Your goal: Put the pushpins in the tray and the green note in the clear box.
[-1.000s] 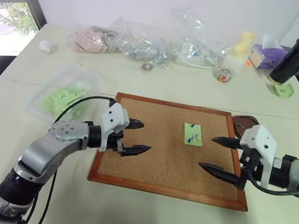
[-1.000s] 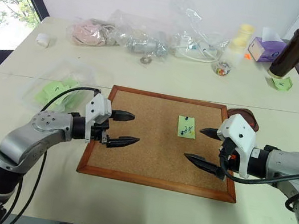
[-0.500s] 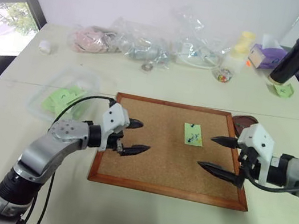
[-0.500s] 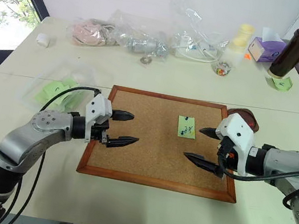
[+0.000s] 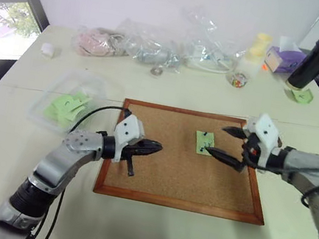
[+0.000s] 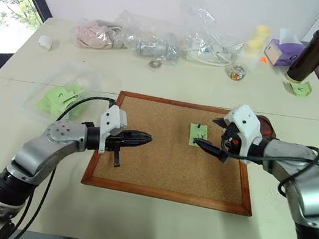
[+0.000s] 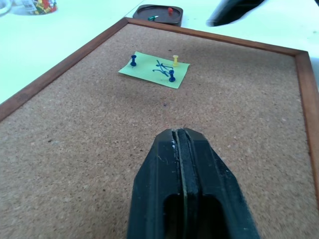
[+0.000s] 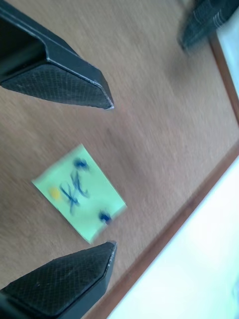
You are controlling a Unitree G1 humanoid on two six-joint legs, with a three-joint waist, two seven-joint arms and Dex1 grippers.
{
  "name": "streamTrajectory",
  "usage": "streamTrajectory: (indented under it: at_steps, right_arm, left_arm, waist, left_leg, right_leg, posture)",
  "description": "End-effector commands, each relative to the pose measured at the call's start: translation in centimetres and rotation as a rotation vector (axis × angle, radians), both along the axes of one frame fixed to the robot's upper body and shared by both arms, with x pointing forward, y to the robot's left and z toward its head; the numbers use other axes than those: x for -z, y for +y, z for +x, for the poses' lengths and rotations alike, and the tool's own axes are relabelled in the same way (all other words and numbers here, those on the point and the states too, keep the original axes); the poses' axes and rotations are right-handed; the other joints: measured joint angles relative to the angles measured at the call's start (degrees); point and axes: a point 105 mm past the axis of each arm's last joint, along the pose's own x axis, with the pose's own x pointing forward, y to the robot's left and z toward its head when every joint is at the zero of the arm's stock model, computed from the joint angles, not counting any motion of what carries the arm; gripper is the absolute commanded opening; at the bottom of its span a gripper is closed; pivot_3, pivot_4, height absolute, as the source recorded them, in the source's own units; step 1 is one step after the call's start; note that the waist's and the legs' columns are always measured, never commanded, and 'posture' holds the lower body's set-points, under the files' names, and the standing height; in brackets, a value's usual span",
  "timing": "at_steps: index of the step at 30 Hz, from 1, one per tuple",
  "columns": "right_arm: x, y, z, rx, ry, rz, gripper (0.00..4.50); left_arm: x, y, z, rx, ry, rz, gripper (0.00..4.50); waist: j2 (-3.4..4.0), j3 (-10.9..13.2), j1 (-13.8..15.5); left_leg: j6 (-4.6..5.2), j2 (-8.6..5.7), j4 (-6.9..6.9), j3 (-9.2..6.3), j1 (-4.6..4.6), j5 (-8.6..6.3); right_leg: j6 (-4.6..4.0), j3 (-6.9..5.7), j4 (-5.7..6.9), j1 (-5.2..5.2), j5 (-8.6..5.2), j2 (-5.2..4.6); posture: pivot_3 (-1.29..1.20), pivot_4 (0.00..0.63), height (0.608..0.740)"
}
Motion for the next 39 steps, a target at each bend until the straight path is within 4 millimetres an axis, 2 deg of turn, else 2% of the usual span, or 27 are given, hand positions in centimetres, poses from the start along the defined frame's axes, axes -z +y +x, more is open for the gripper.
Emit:
streamTrajectory:
  at_steps: [1, 9, 14, 17, 20, 25, 30, 33, 34, 35, 39]
  right_arm:
    - [0.1, 0.5, 1.6, 0.027, -0.024, -0.008, 4.36]
    - [1.8, 1.0, 4.7, 0.102, -0.002, -0.034, 4.36]
    - [2.8, 0.9, 5.5, 0.112, 0.017, -0.037, 4.36]
    - [3.1, 0.8, 5.6, 0.116, 0.022, -0.024, 3.5]
    - [3.0, 0.7, 5.6, 0.117, 0.018, -0.04, 1.96]
    - [3.2, 0.6, 5.2, 0.101, 0.029, -0.05, 1.96]
    - [4.4, 0.0, 5.0, 0.106, 0.056, -0.07, 1.96]
    - [4.8, -0.1, 4.9, 0.109, 0.069, -0.07, 1.11]
    - [4.8, -0.2, 4.9, 0.109, 0.068, -0.07, 0.7]
    - [4.7, -0.2, 5.0, 0.11, 0.065, -0.068, 0.1]
    - [4.5, -0.2, 5.3, 0.121, 0.052, -0.061, 0.04]
  left_arm:
    - [0.5, -1.0, 0.2, 0.022, -0.025, 0.01, 0.06]
    - [4.5, -0.9, 0.3, 0.006, 0.016, 0.054, 0.06]
    - [5.2, -0.8, 0.3, -0.007, 0.027, 0.053, 0.06]
    - [5.2, -0.8, 0.2, -0.007, 0.026, 0.053, 0.0]
    - [5.3, -0.7, 0.1, -0.009, 0.025, 0.054, 0.0]
    - [5.3, -0.7, 0.0, -0.008, 0.024, 0.057, 0.0]
    - [5.2, -0.9, 0.1, -0.003, 0.021, 0.059, 0.0]
    - [5.2, -1.0, 0.1, -0.002, 0.021, 0.06, 0.0]
    - [5.2, -1.0, 0.1, -0.001, 0.02, 0.06, 0.0]
    - [5.2, -1.0, 0.1, -0.001, 0.021, 0.06, 0.0]
    - [5.2, -1.0, 0.0, 0.002, 0.023, 0.062, 0.0]
  waist:
    - [0.0, 0.0, 0.0]
    - [0.01, 0.0, -0.1]
    - [0.04, 0.0, 0.0]
    - [0.05, -0.1, 0.0]
    - [0.08, -0.1, 0.0]
    - [0.08, -0.1, -0.1]
    - [0.09, -0.1, -0.1]
    - [0.08, -0.1, 0.0]
    - [0.08, -0.1, 0.0]
    - [0.08, -0.1, 0.0]
    - [0.08, -0.1, 0.0]
  left_leg:
    - [0.0, 0.0, 0.01, 0.0, 0.0, 0.0]
    - [-0.01, -0.03, 0.01, 0.0, -0.01, 0.0]
    - [-0.01, -0.07, 0.03, -0.01, 0.0, 0.01]
    - [-0.01, -0.08, 0.03, -0.02, 0.01, 0.01]
    - [-0.01, -0.08, 0.03, -0.02, 0.01, 0.01]
    - [-0.01, -0.08, 0.03, -0.02, 0.01, 0.01]
    - [-0.01, -0.07, 0.03, -0.02, 0.01, 0.01]
    - [-0.01, -0.07, 0.03, -0.02, 0.02, 0.01]
    - [-0.01, -0.08, 0.03, -0.02, 0.02, 0.01]
    - [-0.01, -0.08, 0.03, -0.02, 0.02, 0.01]
    - [-0.01, -0.08, 0.03, -0.03, 0.02, 0.01]
  right_leg:
    - [0.0, 0.0, 0.02, 0.0, 0.0, 0.0]
    - [0.0, -0.01, 0.06, -0.06, 0.0, 0.01]
    - [0.0, -0.02, 0.07, -0.02, 0.0, 0.0]
    - [0.0, -0.02, 0.07, -0.01, 0.0, 0.0]
    - [0.0, -0.02, 0.08, -0.01, 0.0, 0.0]
    - [0.0, -0.02, 0.08, -0.01, 0.0, 0.0]
    - [0.0, -0.02, 0.08, -0.01, 0.0, 0.0]
    - [0.01, -0.02, 0.08, 0.0, 0.0, 0.0]
    - [0.0, -0.02, 0.08, 0.01, 0.0, 0.0]
    - [0.0, -0.02, 0.08, 0.01, 0.0, 0.0]
    - [0.0, -0.02, 0.08, 0.01, 0.0, 0.0]
  posture:
    - [0.0, 0.15, 0.74]
    - [0.0, 0.15, 0.74]
    - [0.0, 0.15, 0.74]
    - [0.0, 0.15, 0.74]
    - [0.0, 0.15, 0.74]
    - [0.0, 0.15, 0.74]
    - [0.0, 0.15, 0.74]
    - [0.0, 0.15, 0.74]
    - [0.0, 0.15, 0.74]
    - [0.0, 0.15, 0.74]
    - [0.0, 0.15, 0.74]
